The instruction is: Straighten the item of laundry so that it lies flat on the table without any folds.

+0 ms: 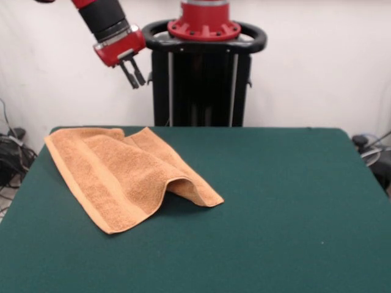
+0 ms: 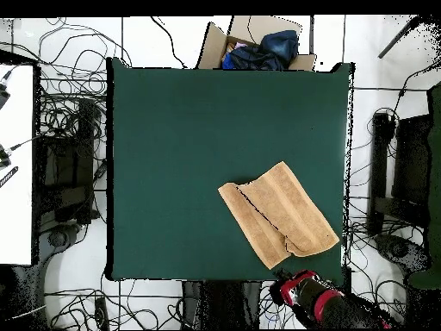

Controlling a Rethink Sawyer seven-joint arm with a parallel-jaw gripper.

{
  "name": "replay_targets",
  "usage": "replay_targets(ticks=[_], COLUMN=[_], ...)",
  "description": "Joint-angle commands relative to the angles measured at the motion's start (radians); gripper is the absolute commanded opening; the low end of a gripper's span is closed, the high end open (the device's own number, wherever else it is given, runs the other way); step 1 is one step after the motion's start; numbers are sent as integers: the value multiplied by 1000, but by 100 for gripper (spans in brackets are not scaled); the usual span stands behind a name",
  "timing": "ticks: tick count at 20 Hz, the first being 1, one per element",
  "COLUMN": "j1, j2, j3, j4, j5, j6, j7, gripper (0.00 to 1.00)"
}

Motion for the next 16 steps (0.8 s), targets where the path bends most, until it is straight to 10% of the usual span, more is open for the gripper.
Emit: replay_targets(ticks=[1, 16], j1=[52, -83], j2=[86, 415], j3=[-83, -39], j4=[-54, -120], j5=[-10, -72], j6=[-203, -388], j7=[257, 165], gripper=[0, 0])
